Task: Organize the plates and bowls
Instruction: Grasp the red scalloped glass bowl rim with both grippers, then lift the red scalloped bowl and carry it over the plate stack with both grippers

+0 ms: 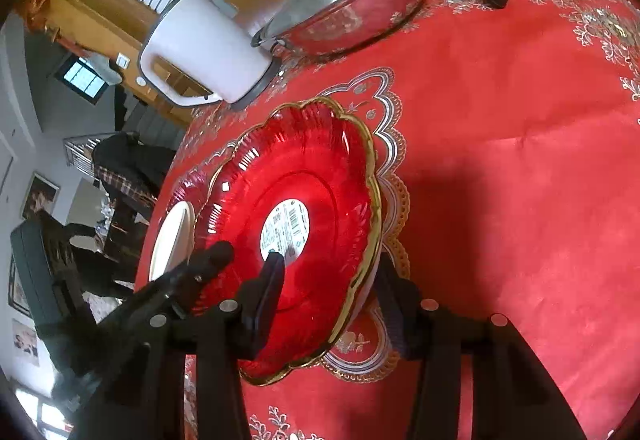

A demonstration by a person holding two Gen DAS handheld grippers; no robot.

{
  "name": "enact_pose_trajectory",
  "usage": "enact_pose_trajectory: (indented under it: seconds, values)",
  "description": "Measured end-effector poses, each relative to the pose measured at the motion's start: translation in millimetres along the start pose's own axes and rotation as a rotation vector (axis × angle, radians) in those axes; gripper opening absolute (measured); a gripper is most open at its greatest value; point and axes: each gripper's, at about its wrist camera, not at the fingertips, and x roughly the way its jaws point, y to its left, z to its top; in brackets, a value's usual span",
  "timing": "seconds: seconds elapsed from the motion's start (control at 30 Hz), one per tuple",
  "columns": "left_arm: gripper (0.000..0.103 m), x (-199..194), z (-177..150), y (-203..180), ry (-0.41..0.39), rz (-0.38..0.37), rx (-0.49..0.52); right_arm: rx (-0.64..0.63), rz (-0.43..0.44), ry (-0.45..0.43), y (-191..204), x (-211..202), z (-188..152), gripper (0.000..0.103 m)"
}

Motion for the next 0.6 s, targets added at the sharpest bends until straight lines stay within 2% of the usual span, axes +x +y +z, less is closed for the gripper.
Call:
enact_pose_trajectory:
  seconds: [0.13,0.23,0.6]
  values:
    - [0.017,-5.1,-0.7,1.6,-0.006,-0.029,-0.007,-0.030,-0.039,0.000,6.5,1.6,-2.8,0.047]
    - [0.016,-7.5,-1.0,4.2,-0.002,-0.054,-0.011,-0.019,-0.033,-0.001,4.2,0.8,-4.2,0.047]
    - [0.016,-18.4,-0.2,3.7,-0.015,-0.066,-0.014,-0.064,-0.063,-0.015,14.7,-10.4,-6.9,0.047]
